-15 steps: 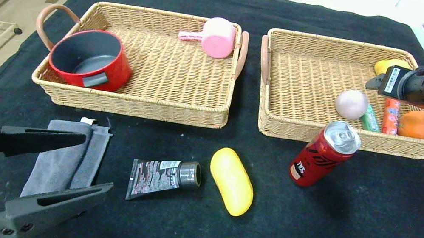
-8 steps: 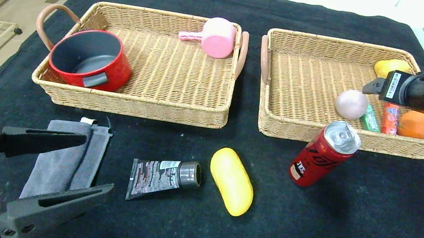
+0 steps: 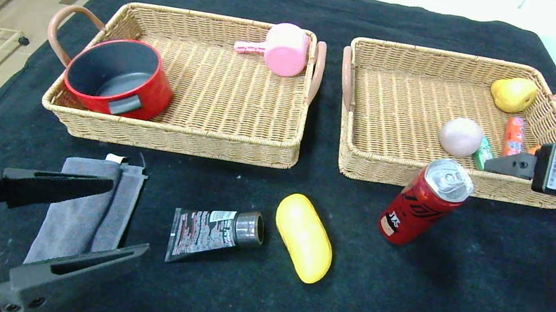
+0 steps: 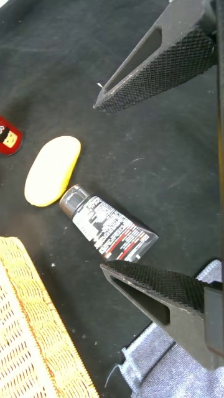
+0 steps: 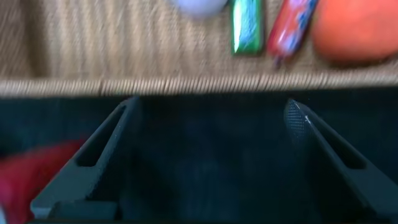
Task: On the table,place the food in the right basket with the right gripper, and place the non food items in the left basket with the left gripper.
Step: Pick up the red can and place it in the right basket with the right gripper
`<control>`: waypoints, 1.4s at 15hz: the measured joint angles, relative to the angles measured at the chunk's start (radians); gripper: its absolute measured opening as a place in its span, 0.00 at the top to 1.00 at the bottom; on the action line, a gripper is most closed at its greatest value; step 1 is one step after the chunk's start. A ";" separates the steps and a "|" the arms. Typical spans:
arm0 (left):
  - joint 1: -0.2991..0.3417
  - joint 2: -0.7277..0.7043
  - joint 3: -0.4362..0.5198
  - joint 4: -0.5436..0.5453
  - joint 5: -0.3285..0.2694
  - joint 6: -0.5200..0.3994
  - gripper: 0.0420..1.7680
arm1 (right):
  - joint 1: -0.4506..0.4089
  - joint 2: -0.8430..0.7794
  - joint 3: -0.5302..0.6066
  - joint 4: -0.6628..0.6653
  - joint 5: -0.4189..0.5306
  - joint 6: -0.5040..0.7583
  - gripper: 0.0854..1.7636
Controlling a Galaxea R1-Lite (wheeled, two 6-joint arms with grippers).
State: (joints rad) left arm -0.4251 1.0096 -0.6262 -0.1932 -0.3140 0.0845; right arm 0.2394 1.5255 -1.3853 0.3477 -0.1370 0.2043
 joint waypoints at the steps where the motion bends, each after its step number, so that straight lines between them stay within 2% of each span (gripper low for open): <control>1: 0.000 0.000 0.000 0.000 0.000 0.001 0.03 | 0.000 -0.047 0.064 -0.002 0.039 -0.025 0.06; 5: 0.000 0.004 0.002 0.000 0.001 0.001 0.03 | 0.006 -0.200 0.244 -0.053 0.149 -0.101 0.05; 8: 0.000 0.006 0.003 0.000 0.001 0.001 0.03 | 0.054 -0.272 0.338 -0.077 0.196 -0.118 0.04; 12: 0.000 0.006 0.000 0.000 0.001 0.001 0.03 | 0.180 -0.308 0.482 -0.275 0.199 -0.121 0.04; 13: 0.000 0.007 0.000 0.000 0.001 0.001 0.03 | 0.204 -0.306 0.508 -0.289 0.197 -0.121 0.04; 17: 0.000 0.009 0.002 0.000 0.001 0.001 0.03 | 0.254 -0.300 0.557 -0.303 0.196 -0.134 0.04; 21: 0.001 0.009 0.002 0.000 0.001 0.001 0.03 | 0.295 -0.267 0.613 -0.474 0.157 -0.149 0.04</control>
State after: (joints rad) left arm -0.4236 1.0189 -0.6245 -0.1932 -0.3130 0.0855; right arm 0.5345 1.2585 -0.7719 -0.1268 0.0202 0.0557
